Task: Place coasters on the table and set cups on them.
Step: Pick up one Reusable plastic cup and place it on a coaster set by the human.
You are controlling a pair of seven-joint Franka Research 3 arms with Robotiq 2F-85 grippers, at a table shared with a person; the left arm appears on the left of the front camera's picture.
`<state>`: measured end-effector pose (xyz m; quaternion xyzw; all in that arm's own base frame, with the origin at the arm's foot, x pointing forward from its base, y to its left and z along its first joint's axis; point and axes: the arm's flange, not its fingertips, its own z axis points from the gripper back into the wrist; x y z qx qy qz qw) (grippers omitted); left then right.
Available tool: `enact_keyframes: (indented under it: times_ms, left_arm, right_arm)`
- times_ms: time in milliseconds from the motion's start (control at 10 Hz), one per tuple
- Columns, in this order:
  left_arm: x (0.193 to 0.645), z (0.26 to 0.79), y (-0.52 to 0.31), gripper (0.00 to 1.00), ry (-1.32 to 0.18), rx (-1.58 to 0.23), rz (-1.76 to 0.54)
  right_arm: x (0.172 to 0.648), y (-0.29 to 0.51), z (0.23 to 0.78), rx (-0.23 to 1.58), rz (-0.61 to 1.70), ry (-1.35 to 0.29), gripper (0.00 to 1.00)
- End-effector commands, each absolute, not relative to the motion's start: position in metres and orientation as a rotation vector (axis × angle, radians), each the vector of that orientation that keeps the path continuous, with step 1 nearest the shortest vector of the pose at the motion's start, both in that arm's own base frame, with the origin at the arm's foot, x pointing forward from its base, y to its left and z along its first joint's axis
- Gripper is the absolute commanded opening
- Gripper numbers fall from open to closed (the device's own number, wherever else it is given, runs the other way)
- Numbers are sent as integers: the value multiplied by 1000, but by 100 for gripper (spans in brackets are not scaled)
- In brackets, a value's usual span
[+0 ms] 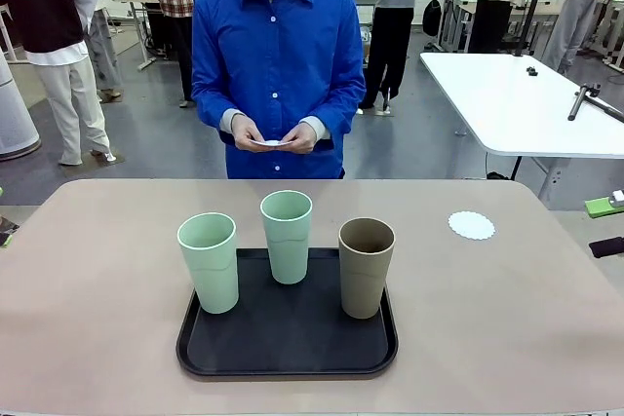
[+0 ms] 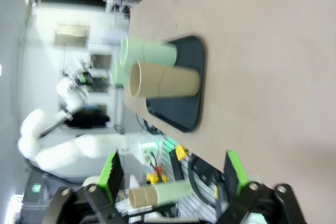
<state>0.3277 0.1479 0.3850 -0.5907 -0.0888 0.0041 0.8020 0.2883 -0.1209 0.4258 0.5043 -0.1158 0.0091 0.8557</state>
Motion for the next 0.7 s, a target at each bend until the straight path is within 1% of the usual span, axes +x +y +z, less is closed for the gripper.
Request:
enact_keyframes:
  times_ms: [0,100,200,300,600]
  left_arm:
    - [327,385,149,100,-196,-1276,11]
    - [327,385,149,100,-196,-1276,11]
    - [327,385,149,100,-196,-1276,11]
    - [327,385,149,100,-196,-1276,11]
    - [327,385,149,100,-196,-1276,11]
  right_arm:
    - [303,-111,447,901,403,-241,100]
    - [315,-97,461,813,538,-219,100]
    - [329,-81,474,755,609,-211,100]
    - [343,-60,484,671,733,-177,100]
    - [375,17,492,517,942,-237,100]
